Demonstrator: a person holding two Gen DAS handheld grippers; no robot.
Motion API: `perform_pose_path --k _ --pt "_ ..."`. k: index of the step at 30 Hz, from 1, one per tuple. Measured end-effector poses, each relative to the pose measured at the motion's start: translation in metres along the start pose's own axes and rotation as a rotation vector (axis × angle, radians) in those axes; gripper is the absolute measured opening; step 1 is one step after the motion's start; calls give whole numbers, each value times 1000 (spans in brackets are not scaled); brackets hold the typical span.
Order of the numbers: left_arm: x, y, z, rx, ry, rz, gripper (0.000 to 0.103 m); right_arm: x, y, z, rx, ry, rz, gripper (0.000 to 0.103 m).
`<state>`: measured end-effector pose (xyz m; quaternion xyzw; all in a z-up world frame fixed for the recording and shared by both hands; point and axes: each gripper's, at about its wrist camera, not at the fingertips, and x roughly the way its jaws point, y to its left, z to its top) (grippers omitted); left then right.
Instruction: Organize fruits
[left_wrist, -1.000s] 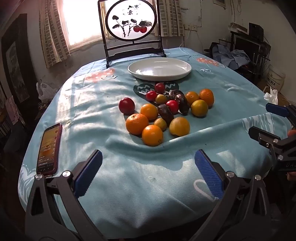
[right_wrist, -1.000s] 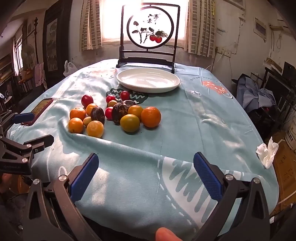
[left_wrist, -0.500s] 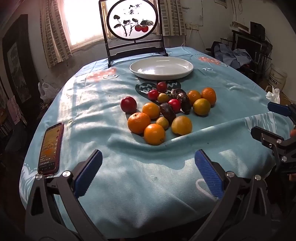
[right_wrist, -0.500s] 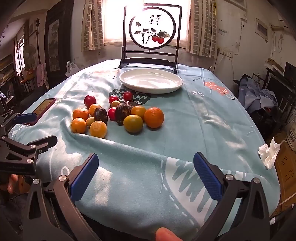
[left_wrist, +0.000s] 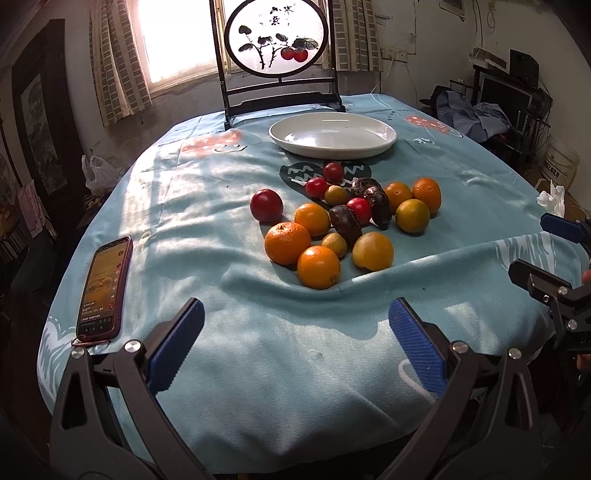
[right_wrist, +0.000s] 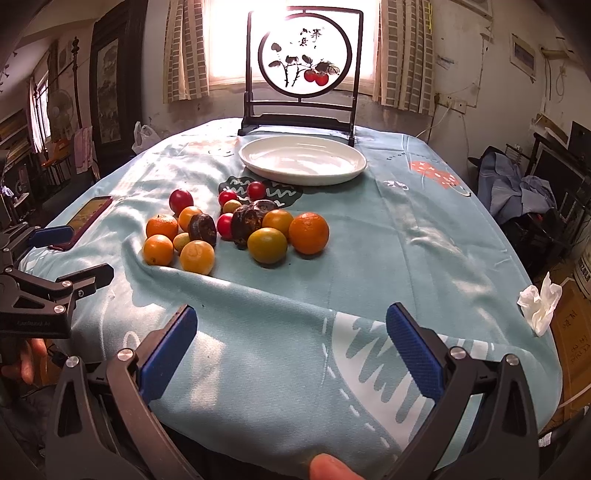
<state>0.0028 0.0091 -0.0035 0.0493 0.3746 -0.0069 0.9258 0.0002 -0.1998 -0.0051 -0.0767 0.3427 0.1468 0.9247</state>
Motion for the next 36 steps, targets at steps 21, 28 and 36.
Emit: perform_pose_path --k 21,28,36 --pt "4 2 -1 -16 17 2 101 1 2 -1 3 0 7 102" --pt "4 2 -1 -15 16 1 101 2 3 -2 10 5 11 102" --pt "5 2 -2 -16 18 2 101 4 2 -3 19 6 23 102"
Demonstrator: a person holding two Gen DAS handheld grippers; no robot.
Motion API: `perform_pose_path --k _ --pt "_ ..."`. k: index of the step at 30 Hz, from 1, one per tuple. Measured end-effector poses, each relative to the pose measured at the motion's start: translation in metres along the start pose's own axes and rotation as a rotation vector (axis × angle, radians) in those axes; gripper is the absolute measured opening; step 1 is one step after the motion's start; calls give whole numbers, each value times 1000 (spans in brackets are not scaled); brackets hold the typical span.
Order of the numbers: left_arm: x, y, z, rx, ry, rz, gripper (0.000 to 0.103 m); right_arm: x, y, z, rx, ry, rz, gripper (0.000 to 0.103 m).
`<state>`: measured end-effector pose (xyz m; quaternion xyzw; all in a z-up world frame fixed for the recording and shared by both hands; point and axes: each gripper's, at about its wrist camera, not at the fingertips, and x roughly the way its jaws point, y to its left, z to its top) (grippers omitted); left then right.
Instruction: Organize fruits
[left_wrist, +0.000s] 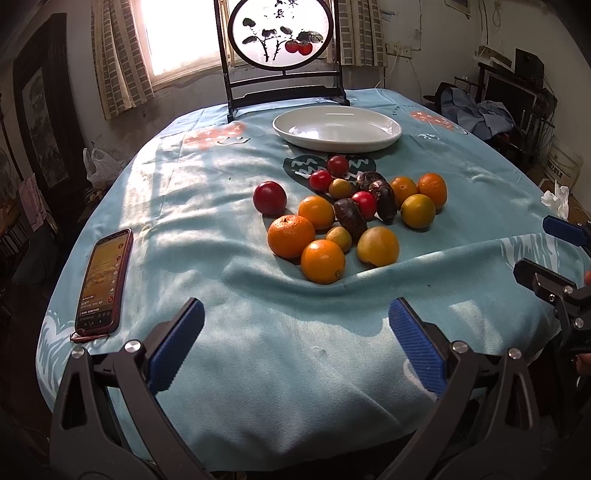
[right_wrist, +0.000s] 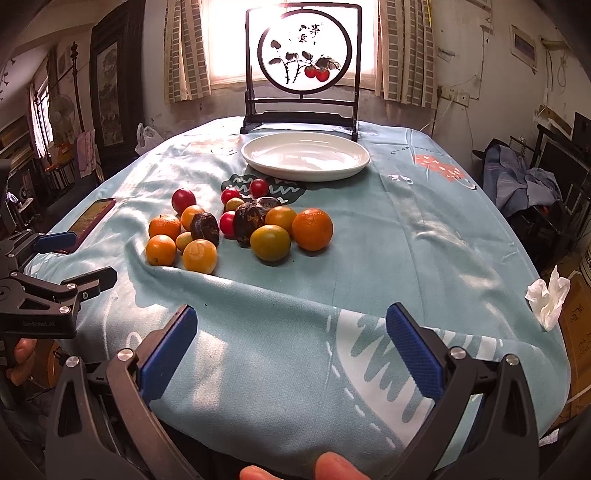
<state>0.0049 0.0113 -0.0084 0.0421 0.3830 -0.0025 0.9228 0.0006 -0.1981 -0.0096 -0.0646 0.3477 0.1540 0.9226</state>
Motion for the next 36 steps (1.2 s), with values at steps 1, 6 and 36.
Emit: perform_pose_path --k 1,6,36 --pt "0 0 0 0 0 0 101 0 1 0 -2 -2 2 102" --pt "0 0 0 2 1 0 101 0 0 0 -1 1 12 102" --pt "44 10 -7 -15 67 -110 101 70 -43 35 187 78 73 69"
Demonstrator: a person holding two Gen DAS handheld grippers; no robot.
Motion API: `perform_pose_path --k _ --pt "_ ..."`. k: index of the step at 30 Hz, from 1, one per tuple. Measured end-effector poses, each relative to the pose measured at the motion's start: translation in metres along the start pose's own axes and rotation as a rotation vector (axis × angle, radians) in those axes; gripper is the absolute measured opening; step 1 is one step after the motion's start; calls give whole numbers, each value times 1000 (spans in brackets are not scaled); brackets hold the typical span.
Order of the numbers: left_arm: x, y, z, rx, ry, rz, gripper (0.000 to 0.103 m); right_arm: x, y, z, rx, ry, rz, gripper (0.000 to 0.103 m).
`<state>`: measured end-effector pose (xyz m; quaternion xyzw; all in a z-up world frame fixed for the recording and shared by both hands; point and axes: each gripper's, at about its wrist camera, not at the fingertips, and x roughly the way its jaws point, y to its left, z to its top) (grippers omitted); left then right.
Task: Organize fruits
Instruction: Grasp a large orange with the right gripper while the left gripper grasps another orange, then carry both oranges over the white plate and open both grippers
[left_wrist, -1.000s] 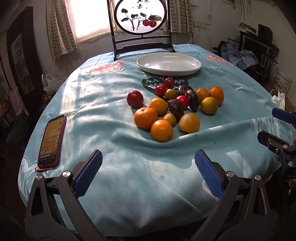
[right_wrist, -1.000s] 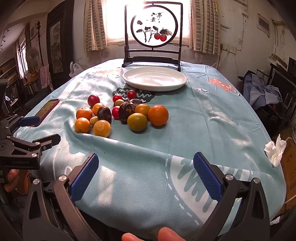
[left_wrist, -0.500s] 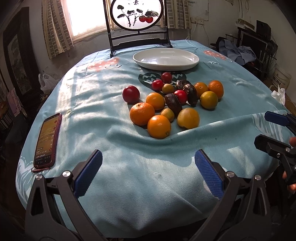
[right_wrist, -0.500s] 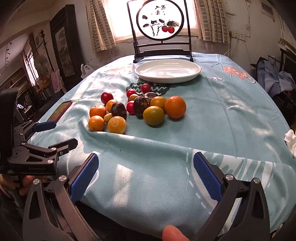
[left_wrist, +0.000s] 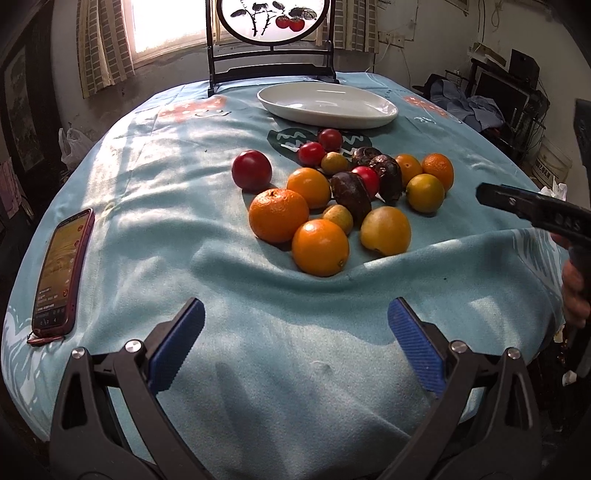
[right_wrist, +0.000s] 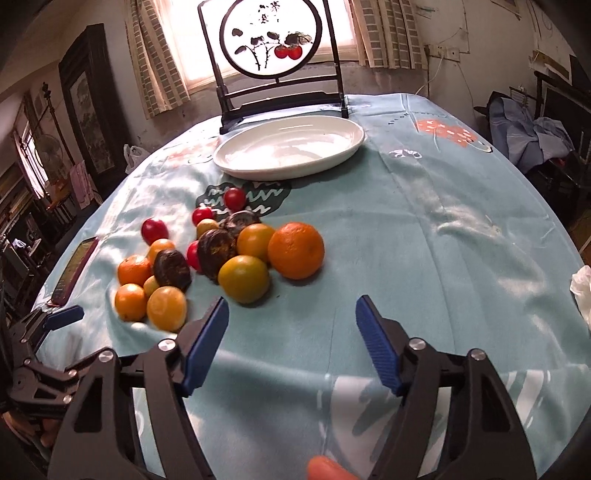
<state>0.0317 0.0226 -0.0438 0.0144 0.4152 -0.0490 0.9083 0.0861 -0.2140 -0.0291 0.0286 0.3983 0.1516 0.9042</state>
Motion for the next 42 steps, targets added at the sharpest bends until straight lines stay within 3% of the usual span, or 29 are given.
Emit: perform_pose_path --k 5,8,10,12,15,19,23,26,31,36,42 --pt "5 6 4 6 -20 -25 100 36 -19 24 86 40 20 62" --pt "6 11 8 3 -32 -61 97 54 -28 33 135 81 94 61" --pt "7 15 12 -2 -32 -95 92 61 -31 38 146 106 124 61" --pt "9 18 16 -14 -28 -129 81 68 -33 40 158 128 172 52" --pt "17 20 23 -25 -4 -174 68 74 -36 38 176 128 233 48" --pt "28 15 30 -18 29 -185 63 75 -47 35 235 122 292 47" --pt "37 9 36 -10 58 -181 51 77 -54 35 274 122 339 46" --pt "41 5 38 2 71 -169 51 76 -55 35 280 119 358 46" --pt "43 -2 38 26 79 -153 38 74 -54 35 274 107 384 46" --pt "39 -2 37 28 68 -153 38 71 -54 35 269 86 393 46" --pt "19 5 44 27 -7 -208 38 56 -38 39 177 27 357 46"
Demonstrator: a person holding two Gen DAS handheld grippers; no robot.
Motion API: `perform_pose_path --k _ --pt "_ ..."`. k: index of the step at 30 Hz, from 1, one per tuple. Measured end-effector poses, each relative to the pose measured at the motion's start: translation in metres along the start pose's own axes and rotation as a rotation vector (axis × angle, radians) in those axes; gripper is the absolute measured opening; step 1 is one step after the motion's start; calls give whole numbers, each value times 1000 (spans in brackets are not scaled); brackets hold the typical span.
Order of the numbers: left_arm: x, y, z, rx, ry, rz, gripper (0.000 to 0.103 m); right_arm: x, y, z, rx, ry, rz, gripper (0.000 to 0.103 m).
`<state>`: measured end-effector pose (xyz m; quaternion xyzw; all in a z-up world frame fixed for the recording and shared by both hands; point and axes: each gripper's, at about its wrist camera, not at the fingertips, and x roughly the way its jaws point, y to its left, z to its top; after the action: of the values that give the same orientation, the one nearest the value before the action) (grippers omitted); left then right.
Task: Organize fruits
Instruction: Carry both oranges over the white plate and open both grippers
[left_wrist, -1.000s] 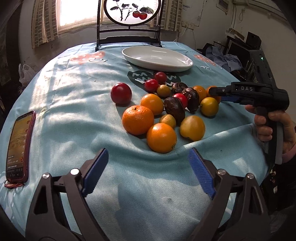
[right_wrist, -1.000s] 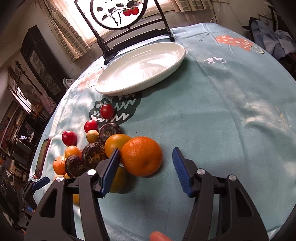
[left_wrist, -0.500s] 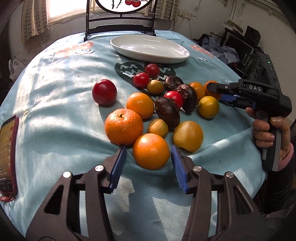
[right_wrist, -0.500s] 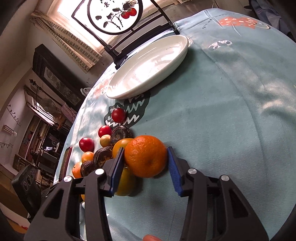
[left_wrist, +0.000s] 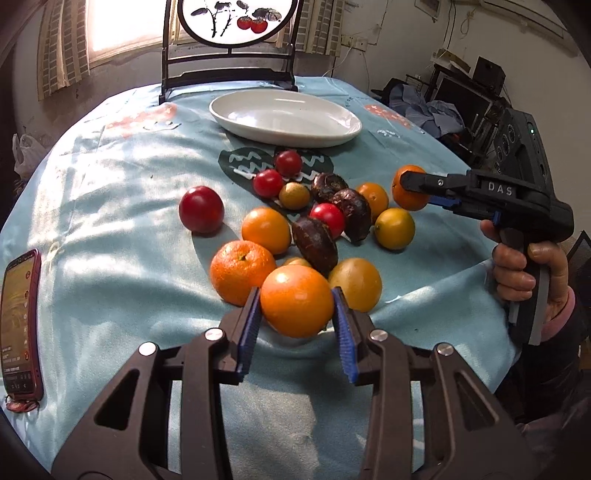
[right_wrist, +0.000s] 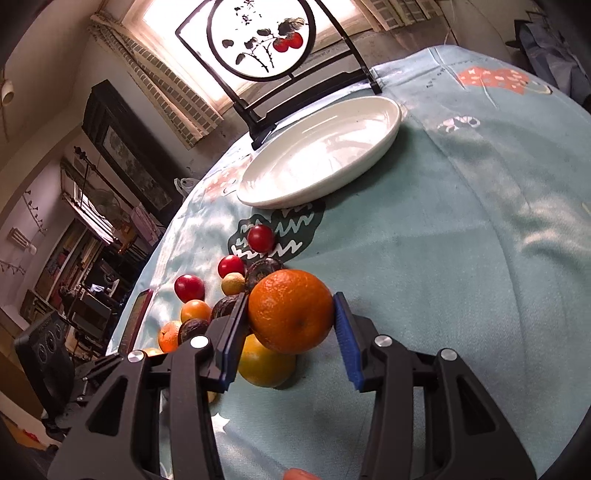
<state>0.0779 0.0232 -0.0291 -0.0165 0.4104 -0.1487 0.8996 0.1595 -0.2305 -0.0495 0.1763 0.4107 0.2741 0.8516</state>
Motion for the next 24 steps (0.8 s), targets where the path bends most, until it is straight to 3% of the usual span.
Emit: perform_pose_path --k 5,12,17,24 --pt "-6 10 30 -14 -58 -32 38 0 16 14 -62 -15 -40 46" --pt "32 27 131 -58 -143 -17 38 29 17 96 -50 -145 -149 46" --pt "98 36 187 -77 -48 14 38 77 3 130 -61 -111 -220 46" --pt "155 38 209 -53 67 64 39 103 -9 140 -75 -56 -233 46"
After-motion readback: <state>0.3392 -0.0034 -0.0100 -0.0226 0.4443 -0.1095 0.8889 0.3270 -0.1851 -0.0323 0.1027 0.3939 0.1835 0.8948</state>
